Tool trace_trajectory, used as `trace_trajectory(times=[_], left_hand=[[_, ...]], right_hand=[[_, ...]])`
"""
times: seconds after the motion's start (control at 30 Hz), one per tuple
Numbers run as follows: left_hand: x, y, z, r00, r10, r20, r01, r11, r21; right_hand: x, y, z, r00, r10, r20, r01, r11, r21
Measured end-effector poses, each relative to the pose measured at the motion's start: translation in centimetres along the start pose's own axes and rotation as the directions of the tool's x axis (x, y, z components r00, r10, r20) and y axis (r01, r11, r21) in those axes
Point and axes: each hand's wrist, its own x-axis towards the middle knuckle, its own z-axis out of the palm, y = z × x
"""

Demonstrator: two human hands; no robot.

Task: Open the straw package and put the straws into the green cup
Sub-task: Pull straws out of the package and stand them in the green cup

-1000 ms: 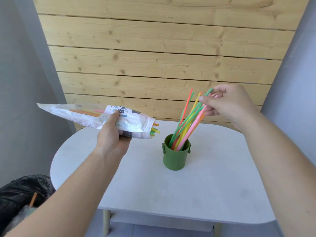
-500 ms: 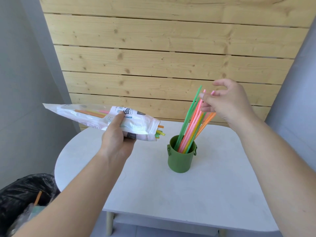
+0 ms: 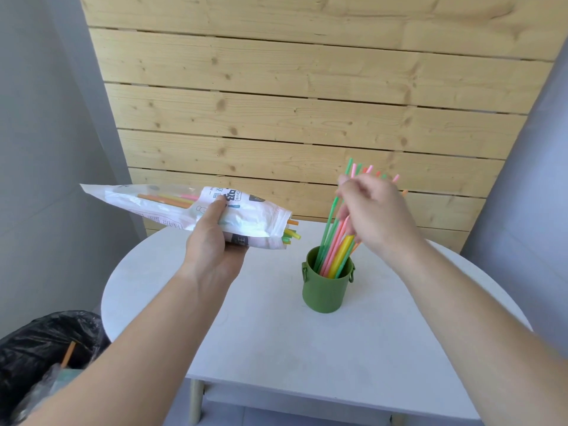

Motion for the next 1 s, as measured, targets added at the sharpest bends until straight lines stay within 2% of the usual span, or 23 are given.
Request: trace_trajectory(times=[0.1, 0.17, 0.27, 0.37, 0.47, 0.63, 0.77, 0.83, 0.93, 1.0], left_hand=[[-0.4, -0.1, 0.5, 1.000, 0.002, -0.005, -0.002, 1.000, 0.005], [-0.6, -0.2, 0.7, 1.000, 0.012, -0.006, -0.012, 1.000, 0.019], [-0.8, -0.2, 0.8, 1.000, 0.029, -0.002, -0.029, 0.999, 0.042], [-0.8, -0.1, 0.7, 0.999, 0.041, -0.016, -0.041, 0.998, 0.054], [-0.8, -0.2, 0.7, 0.999, 0.035, -0.008, -0.034, 0.998, 0.047], [-0.3, 0.1, 0.6, 0.999, 0.050, -0.004, -0.050, 0.999, 0.011], [0.3, 0.8, 0.2, 0.997, 0.070, -0.019, -0.070, 0.997, -0.015], [0.4, 0.9, 0.1, 0.997, 0.074, -0.020, -0.075, 0.997, -0.019], [0.4, 0.7, 0.1, 0.997, 0.068, -0.022, -0.069, 0.998, -0.014], [0.4, 0.5, 0.1, 0.998, 0.063, -0.024, -0.063, 0.998, -0.009]], right_hand=[[-2.4, -0.3, 2.8, 0.963, 0.144, 0.226, -0.172, 0.979, 0.108], [-3.5, -0.2, 4.5, 0.949, 0.163, 0.269, -0.212, 0.963, 0.167], [-4.4, -0.1, 6.2, 0.965, 0.186, 0.185, -0.235, 0.926, 0.296], [-4.6, 0.1, 7.1, 0.985, 0.158, 0.069, -0.171, 0.940, 0.297], [-4.3, 0.2, 7.4, 0.989, 0.148, 0.012, -0.144, 0.936, 0.322], [-3.9, 0.4, 6.6, 0.973, 0.229, 0.023, -0.216, 0.876, 0.431], [-3.5, 0.3, 5.3, 0.938, 0.343, 0.051, -0.312, 0.771, 0.555], [-3.5, 0.3, 5.0, 0.913, 0.393, 0.110, -0.377, 0.709, 0.596], [-3.9, 0.3, 5.2, 0.916, 0.358, 0.181, -0.397, 0.745, 0.536], [-4.1, 0.3, 5.6, 0.932, 0.323, 0.162, -0.359, 0.781, 0.511]])
